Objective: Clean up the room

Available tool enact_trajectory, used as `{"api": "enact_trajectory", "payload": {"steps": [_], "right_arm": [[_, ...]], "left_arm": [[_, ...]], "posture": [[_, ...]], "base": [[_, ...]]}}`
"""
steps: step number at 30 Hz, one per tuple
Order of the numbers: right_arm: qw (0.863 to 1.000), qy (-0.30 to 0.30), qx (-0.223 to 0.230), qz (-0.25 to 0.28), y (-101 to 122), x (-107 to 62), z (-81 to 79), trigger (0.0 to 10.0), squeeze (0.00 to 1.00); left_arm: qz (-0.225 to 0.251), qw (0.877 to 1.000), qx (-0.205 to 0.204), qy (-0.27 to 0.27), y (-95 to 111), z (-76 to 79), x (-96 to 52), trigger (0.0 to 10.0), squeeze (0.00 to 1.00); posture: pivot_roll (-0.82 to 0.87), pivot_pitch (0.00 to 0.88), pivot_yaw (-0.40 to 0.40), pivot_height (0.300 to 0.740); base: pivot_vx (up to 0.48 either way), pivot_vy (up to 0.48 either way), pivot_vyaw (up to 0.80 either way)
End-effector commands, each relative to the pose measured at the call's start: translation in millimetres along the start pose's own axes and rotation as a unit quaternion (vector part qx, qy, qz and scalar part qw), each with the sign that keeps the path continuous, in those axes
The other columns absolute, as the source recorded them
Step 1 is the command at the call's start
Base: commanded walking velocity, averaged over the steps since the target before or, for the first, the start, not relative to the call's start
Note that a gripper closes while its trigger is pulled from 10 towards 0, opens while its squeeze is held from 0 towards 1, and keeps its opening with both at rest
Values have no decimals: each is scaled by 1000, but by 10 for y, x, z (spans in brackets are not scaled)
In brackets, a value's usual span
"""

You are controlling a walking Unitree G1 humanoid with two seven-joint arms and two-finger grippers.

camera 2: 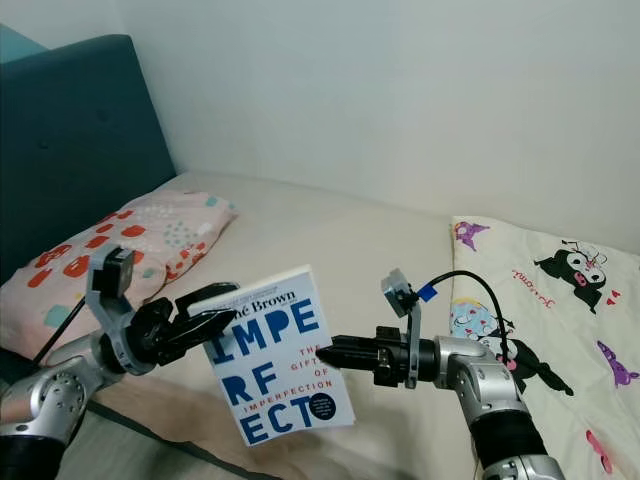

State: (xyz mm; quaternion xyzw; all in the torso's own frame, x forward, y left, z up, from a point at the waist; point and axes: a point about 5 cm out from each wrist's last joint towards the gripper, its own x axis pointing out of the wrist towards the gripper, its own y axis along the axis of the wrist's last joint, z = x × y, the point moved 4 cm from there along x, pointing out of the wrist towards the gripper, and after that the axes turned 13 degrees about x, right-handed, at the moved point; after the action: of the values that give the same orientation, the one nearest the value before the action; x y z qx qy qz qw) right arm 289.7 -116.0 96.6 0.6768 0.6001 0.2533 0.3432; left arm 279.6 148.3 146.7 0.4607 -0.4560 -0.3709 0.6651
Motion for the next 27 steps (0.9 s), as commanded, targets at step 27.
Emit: {"api": "enact_trajectory", "payload": {"steps": [27], "right_arm": [[999,26,-27,16,180,169,-84,10000,0]], "left_arm": [[-52,998,-12,-25,-150,118,25,0,0]], "posture": [[24,0,-43,740]], "base": [[0,0,0]]}}
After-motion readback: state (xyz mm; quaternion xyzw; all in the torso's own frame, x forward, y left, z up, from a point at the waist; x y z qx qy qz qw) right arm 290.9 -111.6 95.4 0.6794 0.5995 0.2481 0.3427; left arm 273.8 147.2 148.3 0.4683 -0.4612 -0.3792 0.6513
